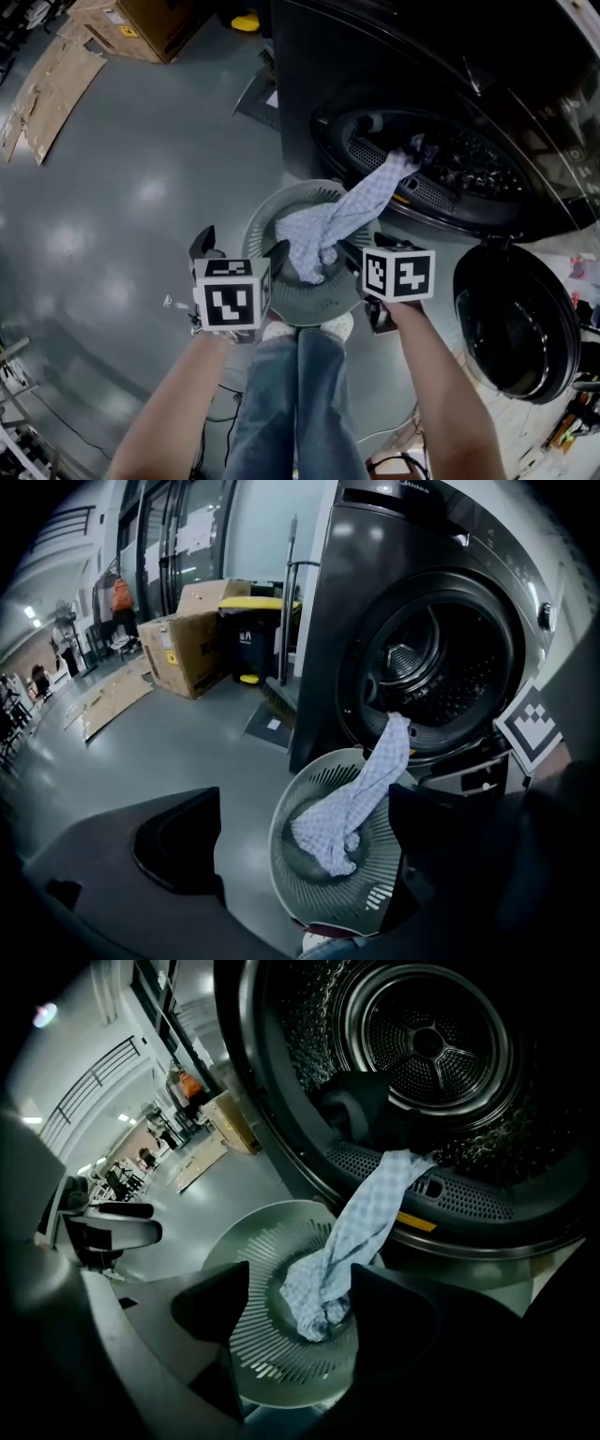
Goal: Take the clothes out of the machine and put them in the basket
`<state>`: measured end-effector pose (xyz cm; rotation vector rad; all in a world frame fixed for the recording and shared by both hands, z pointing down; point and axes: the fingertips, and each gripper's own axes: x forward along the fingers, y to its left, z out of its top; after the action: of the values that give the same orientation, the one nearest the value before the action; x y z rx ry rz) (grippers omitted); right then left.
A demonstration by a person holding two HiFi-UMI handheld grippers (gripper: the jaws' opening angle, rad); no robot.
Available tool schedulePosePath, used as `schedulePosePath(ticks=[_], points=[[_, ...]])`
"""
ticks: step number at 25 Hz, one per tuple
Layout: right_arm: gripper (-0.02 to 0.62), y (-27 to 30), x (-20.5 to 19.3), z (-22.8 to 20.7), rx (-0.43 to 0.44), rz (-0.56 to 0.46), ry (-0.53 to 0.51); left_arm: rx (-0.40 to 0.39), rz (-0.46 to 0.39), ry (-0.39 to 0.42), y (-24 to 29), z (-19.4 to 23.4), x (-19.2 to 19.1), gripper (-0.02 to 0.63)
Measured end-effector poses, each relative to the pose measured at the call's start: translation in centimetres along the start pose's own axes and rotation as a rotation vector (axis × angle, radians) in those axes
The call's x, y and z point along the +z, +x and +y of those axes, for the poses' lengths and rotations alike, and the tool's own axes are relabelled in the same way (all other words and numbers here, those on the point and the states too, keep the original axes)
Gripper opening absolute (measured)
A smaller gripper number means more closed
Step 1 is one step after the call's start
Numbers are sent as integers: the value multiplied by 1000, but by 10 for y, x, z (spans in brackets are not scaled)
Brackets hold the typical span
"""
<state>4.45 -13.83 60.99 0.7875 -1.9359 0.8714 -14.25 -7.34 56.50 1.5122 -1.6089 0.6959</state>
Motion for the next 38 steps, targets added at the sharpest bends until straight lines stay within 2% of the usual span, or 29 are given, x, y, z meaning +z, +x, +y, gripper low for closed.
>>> schedulePosePath(ticks=[3, 8, 13, 18, 23, 26, 31, 33, 34, 35, 36, 38], points=[[336, 3, 22, -24, -55, -27, -53, -2, 8, -2, 11, -7, 2, 565], [336, 2, 65, -60, -161, -124, -212, -7, 10, -6, 25, -16, 11, 564], [336, 7, 99, -91, -215, -171, -272, -5, 9, -13, 38, -21, 22, 565], [336, 24, 123, -117, -261, -155, -351, -5, 10, -10, 49, -25, 28, 563], [336, 46, 124, -138, -290, -79, -386, 3, 9, -27, 58, -23, 28, 565], [336, 59, 122, -149, -315, -34, -386, 7, 13, -22, 64, -21, 27, 565], [339, 65, 124, -153, -305, -29, -373, 20, 17, -26, 67, -15, 24, 565], [305, 63, 124, -149, -299, -22, -417, 24, 21, -32, 66, -14, 22, 565], [245, 60, 125, -143, -284, -23, -453, 24, 22, -35, 66, -13, 21, 565], [88, 58, 127, -135, -266, -27, -479, 25, 21, -37, 65, -13, 21, 564], [54, 56, 127, -128, -254, -28, -483, 26, 21, -38, 63, -12, 20, 565], [52, 53, 124, -121, -255, -33, -450, 27, 21, -39, 60, -11, 19, 565]])
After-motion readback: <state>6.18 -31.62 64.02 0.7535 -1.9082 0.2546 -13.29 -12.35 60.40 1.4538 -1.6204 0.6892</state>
